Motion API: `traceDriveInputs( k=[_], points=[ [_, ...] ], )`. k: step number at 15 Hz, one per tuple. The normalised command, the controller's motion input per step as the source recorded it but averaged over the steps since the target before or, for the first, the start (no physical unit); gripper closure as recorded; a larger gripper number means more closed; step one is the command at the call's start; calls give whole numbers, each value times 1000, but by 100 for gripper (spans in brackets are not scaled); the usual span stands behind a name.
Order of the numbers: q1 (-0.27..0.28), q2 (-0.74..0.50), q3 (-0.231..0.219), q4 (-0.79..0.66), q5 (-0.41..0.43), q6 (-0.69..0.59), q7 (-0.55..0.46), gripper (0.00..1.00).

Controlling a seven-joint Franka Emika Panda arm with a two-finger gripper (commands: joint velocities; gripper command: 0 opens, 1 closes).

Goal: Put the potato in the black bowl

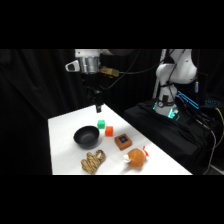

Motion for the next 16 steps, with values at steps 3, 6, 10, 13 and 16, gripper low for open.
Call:
traceDriveInputs(
  k=[3, 6, 10, 13, 16],
  points=[
    [-8, -71, 37, -138, 8, 86, 8, 0],
    [68, -238, 81, -421, -60, 254, 112, 0],
    [123, -261, 109, -456, -60, 289, 161, 0],
    [151, -263, 131, -445, -55, 307, 176, 0],
    [154, -215, 133, -420, -68, 377, 174, 0]
  ],
)
